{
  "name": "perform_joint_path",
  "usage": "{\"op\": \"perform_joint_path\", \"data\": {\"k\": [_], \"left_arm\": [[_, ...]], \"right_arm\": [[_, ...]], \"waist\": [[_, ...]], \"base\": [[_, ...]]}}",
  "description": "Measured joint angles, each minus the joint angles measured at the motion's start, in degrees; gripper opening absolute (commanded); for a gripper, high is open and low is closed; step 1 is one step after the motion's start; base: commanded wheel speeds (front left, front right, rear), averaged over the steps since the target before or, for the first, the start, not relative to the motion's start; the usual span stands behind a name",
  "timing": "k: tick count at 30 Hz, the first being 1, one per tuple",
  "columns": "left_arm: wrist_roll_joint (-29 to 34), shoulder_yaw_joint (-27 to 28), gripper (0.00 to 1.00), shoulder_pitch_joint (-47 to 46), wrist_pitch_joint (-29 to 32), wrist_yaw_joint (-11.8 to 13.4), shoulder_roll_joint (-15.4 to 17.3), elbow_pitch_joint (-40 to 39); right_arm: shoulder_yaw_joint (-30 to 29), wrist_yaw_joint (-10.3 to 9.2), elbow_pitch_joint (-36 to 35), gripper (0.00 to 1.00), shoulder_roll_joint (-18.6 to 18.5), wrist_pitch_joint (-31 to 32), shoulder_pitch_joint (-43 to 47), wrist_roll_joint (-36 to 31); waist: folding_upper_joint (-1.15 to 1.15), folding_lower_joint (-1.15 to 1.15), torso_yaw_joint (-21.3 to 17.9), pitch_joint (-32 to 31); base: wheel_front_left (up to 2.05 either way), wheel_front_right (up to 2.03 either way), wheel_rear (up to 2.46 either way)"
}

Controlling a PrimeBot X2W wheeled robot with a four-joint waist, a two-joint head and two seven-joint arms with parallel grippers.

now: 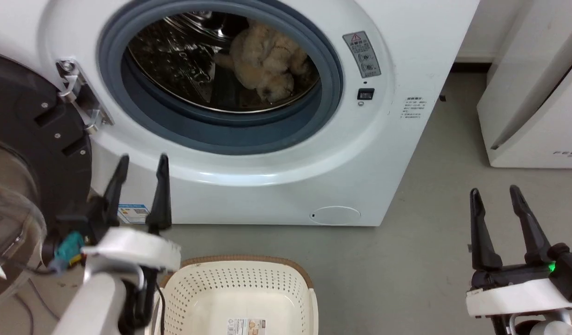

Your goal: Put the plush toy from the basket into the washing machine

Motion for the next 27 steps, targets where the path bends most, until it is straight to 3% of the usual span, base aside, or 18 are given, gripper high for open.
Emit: {"op": "perform_joint_path", "data": {"k": [6,13,27], "left_arm": [[3.4,2.3,1.0,9.3,0.0,0.5,-4.1,-4.1],[8.5,4.3,1.0,14.0,0.0,-0.2,-7.8,-4.9],[14.5,8.1,1.0,16.0,0.0,-3.1,-11.3,-4.7]], "right_arm": [[0.4,0.0,0.0,1.0,0.0,0.0,1.0,0.0],[0.7,0.0,0.1,1.0,0.0,0.0,1.6,0.0],[1.4,0.0,0.8,1.0,0.0,0.0,2.1,0.0]], "waist": [[0.0,0.0,0.4,-1.4],[0.0,0.0,0.4,-2.1],[0.0,0.01,0.4,-2.5]], "base": [[0.0,0.0,0.0],[0.0,0.0,0.0],[0.0,0.0,0.0]]}}
